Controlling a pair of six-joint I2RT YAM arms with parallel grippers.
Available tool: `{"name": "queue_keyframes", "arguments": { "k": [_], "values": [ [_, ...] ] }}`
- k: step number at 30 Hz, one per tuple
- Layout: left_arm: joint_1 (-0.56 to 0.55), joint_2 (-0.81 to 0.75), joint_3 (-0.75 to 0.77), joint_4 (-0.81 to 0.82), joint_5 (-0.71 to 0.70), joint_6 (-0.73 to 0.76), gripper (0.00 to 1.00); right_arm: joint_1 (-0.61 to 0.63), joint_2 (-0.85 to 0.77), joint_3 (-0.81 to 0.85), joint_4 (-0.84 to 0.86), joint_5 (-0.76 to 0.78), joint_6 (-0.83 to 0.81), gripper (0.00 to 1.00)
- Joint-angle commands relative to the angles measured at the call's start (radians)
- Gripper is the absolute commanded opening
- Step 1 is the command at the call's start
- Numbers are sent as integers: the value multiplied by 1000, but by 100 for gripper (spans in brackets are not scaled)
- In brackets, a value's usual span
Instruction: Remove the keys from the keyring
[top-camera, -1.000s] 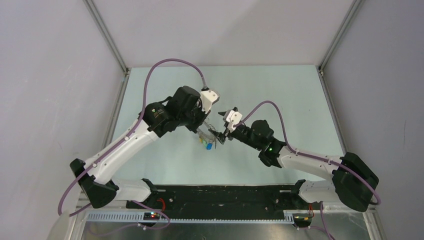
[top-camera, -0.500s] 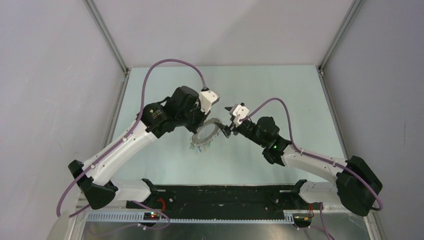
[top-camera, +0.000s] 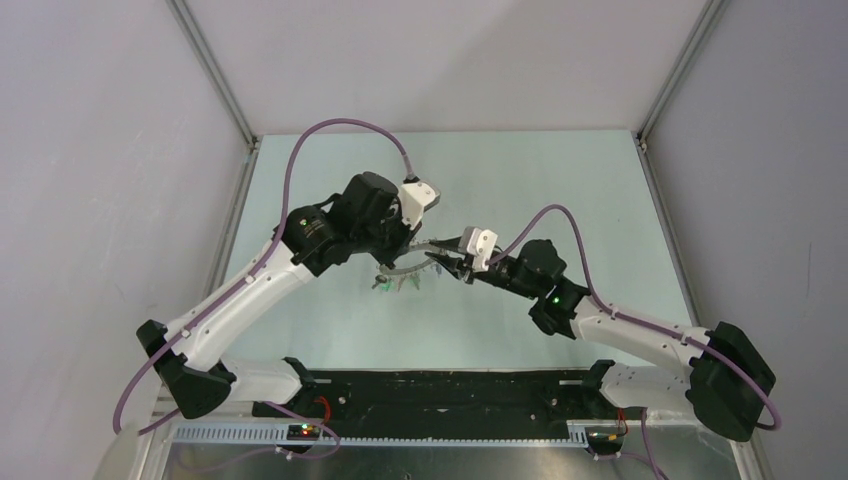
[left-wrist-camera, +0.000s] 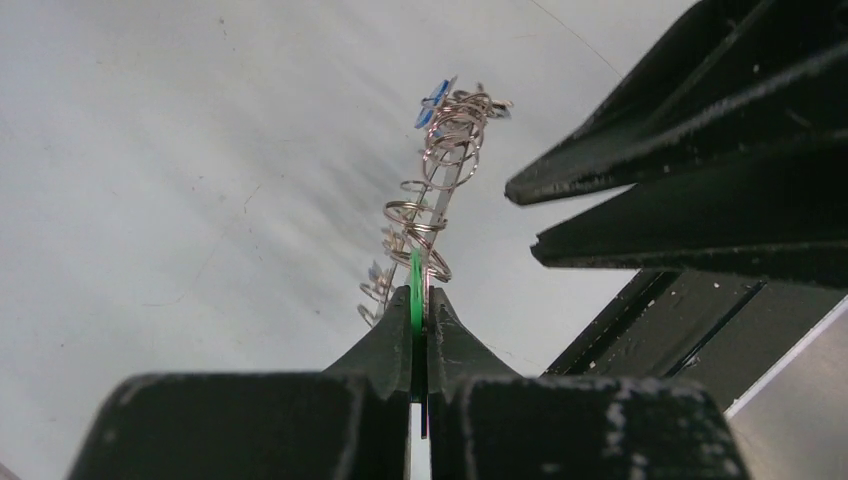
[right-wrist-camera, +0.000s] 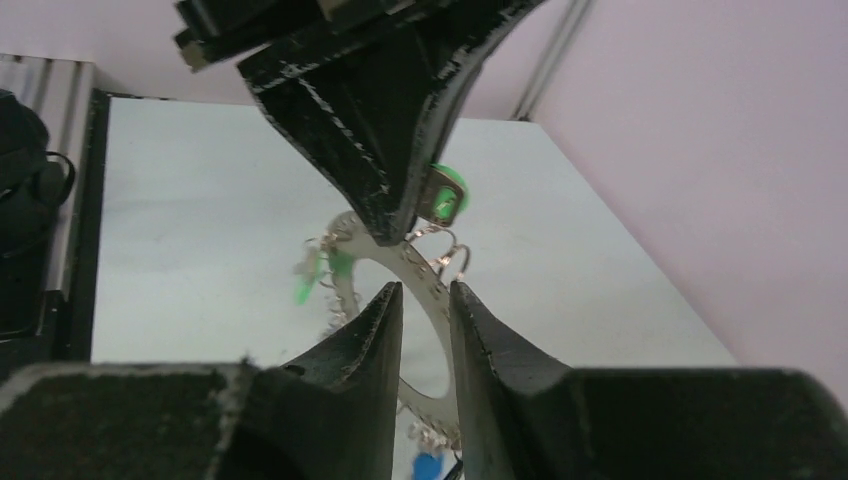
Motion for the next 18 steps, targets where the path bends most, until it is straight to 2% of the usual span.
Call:
{"name": "queue_keyframes", "arguments": {
  "k": [1,8,18],
  "values": [
    [-4,-17,56,32,25,-11,0,21,6,-7,69,-47,5,28],
    [-4,-17,57,32,21,-11,0,34,10,-7,70,-72,9,24],
    [-5,-21,67,30,18,-14,0,35,37,-7,54,-82,32,24]
  ]
}}
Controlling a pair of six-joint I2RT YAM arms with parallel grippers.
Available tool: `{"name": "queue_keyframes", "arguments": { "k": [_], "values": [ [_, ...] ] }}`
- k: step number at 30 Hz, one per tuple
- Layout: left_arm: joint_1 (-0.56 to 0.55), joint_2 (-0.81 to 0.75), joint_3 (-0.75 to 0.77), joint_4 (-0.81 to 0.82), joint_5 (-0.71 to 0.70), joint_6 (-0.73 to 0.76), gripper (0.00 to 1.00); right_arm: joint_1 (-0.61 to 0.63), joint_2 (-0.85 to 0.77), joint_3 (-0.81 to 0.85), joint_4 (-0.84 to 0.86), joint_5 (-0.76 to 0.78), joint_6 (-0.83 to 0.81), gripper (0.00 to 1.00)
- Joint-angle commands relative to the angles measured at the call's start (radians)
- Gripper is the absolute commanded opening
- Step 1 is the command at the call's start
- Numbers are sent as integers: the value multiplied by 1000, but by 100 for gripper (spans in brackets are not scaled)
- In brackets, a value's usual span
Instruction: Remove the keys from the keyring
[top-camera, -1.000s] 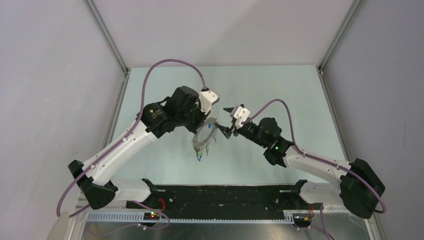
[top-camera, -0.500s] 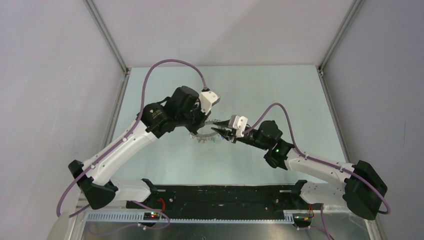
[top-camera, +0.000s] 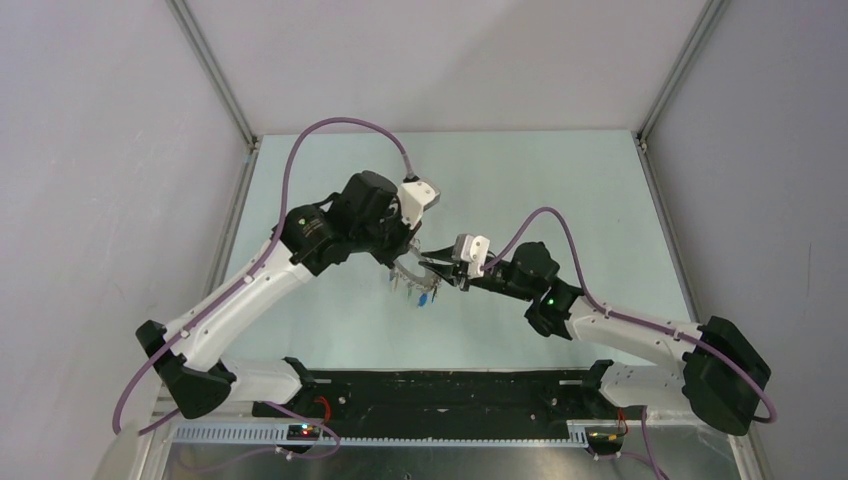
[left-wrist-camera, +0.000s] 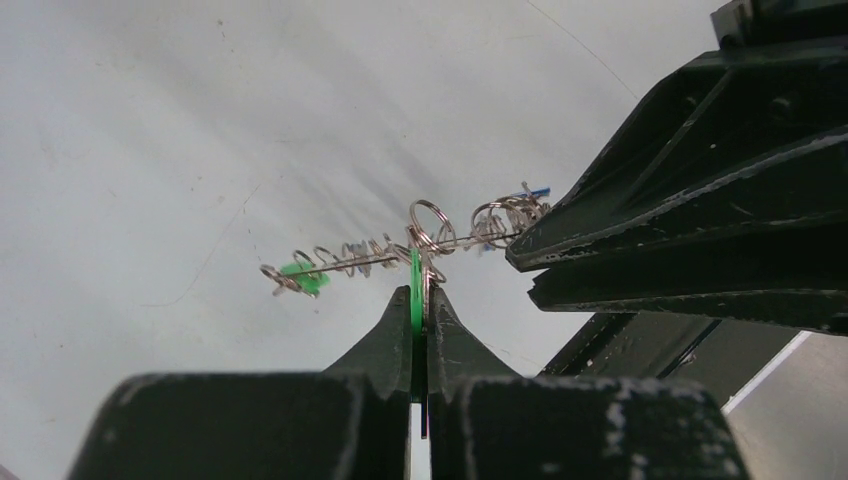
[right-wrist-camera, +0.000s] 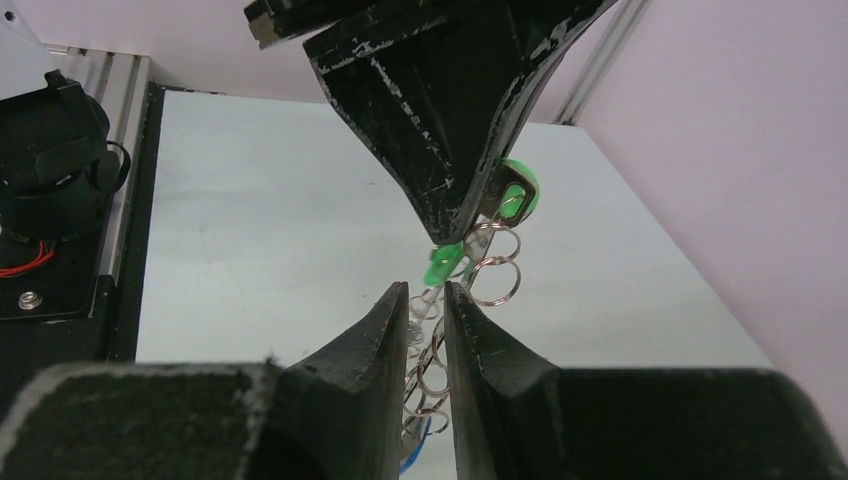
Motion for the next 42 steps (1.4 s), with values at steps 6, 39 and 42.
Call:
{"name": "queue_keyframes", "arguments": {
  "k": [6,39,42],
  "values": [
    [-4,-25,56,37,24,2,0,5,19,0,42,18,25,36],
    [-11,-71,16,38,91,173,0,-107,12,109,26,-134,62,37],
    [-12,-74,14,38,94,181,0,-107,21,124,24,-150,64,38]
  ]
}}
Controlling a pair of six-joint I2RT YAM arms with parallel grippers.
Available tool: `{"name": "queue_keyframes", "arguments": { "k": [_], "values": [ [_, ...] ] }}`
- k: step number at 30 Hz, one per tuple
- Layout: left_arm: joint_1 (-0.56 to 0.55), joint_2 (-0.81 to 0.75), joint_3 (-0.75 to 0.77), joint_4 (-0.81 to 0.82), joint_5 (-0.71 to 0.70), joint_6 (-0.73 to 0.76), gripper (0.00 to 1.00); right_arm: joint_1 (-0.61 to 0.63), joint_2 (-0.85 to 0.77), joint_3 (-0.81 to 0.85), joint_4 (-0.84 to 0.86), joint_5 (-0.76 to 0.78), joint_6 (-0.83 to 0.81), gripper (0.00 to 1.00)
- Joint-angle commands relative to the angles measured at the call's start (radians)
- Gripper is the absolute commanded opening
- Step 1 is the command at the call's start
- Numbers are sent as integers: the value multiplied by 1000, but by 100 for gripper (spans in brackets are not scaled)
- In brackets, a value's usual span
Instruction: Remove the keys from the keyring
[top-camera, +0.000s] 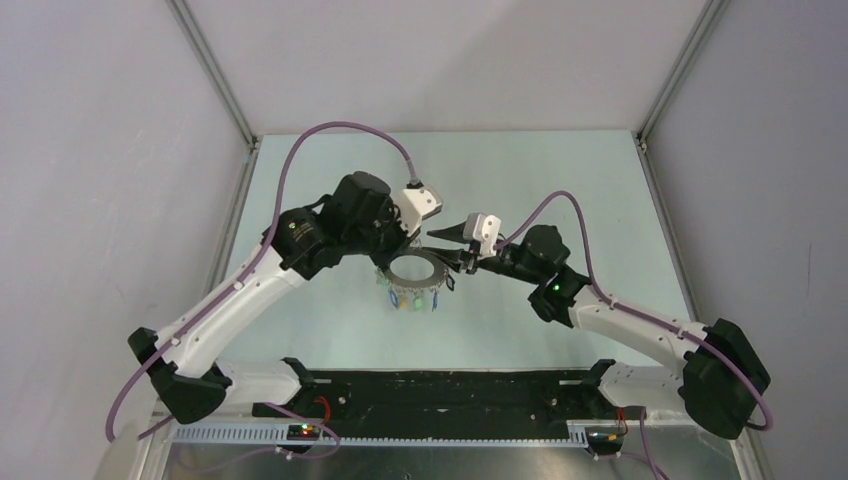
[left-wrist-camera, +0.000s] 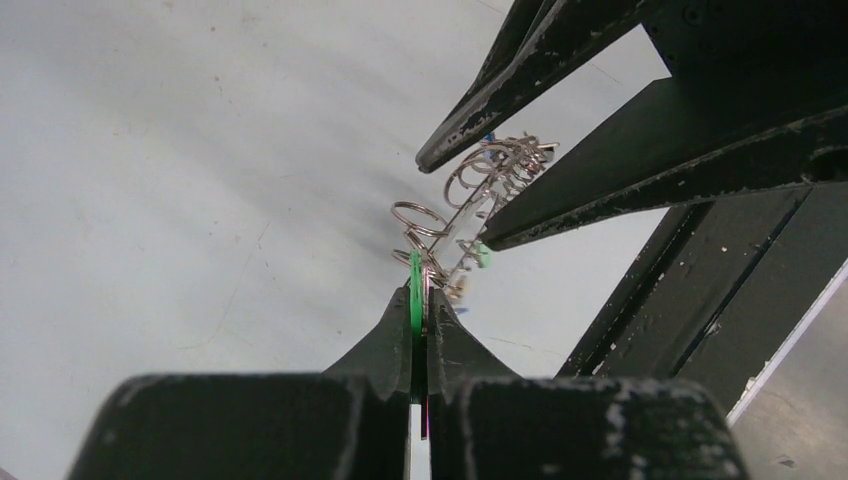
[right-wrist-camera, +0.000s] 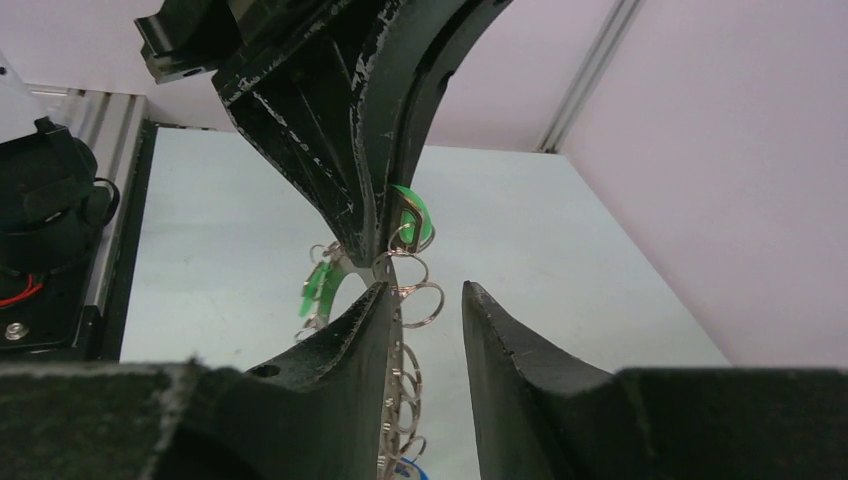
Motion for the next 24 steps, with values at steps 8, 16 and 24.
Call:
{"name": "queue_keyframes", "arguments": {
  "k": [8,16,24],
  "values": [
    [-15,-55,8,42,28,53,0,1,54,85,17,-85,9,40],
    [-26,-66,7,43,38,62,0,10,87,109,0,-100,-6,42],
    [-29,-75,9,42,32,72,0,16,100,118,-18,-127,-7,36]
  ]
}}
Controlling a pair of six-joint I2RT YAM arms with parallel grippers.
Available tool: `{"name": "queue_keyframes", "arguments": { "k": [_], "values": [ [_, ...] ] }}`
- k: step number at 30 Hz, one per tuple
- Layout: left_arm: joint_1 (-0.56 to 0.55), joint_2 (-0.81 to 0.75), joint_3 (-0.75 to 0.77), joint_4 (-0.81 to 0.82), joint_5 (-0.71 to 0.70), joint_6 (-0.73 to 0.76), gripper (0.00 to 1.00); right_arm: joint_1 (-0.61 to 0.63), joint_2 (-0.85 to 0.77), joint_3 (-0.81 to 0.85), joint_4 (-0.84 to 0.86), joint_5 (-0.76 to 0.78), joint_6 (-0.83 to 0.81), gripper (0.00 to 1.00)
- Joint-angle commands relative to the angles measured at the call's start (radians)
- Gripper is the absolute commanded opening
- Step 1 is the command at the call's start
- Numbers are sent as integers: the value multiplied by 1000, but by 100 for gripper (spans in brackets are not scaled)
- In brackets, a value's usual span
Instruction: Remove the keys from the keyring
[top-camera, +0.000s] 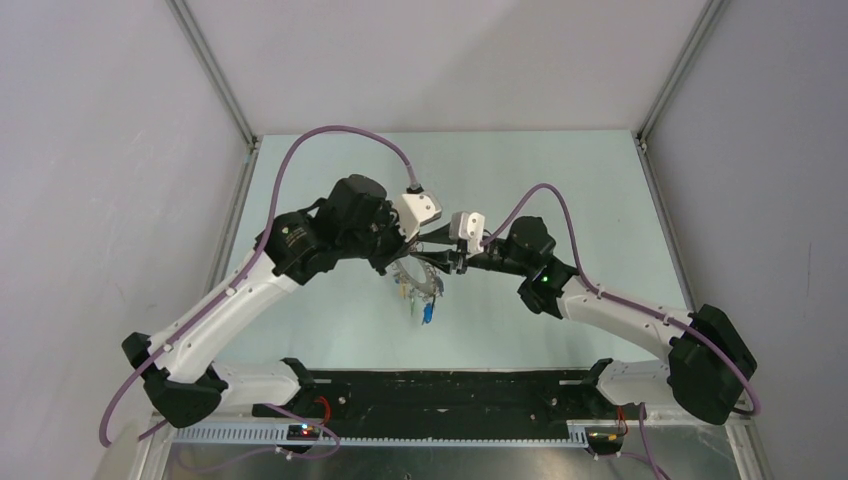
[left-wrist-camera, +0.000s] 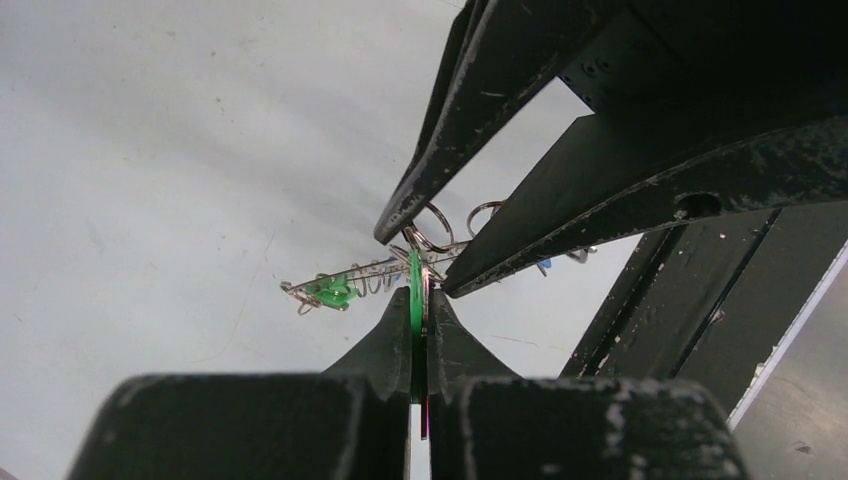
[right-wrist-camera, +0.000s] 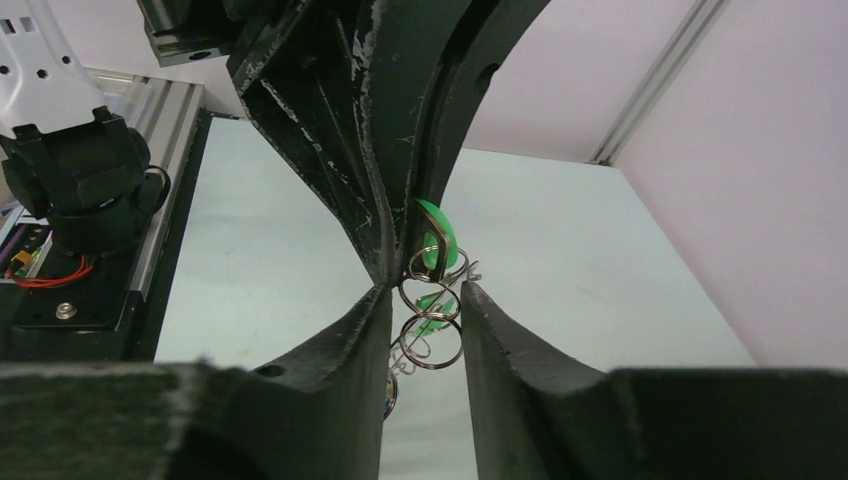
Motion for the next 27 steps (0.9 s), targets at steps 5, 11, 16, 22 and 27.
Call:
{"name": "queue_keyframes", "arguments": {
  "k": [5,11,16,22,27],
  "values": [
    [-10,-51,14,47,-4,31,0,10,2,41,-37,-38,-2,23],
    [-10,-57,18,47,-12,33,0,7,-13,41,-87,-35,-1,18],
    [-10,-62,12,46,-22,33,0,4,-29,41,-116,-35,-1,16],
    [-9,-72,9,48,-25,37,0,4,-37,41,-141,-46,-2,17],
    [-10,-77,9,48,-23,41,0,3,-42,41,-150,-56,-2,32]
  ]
}}
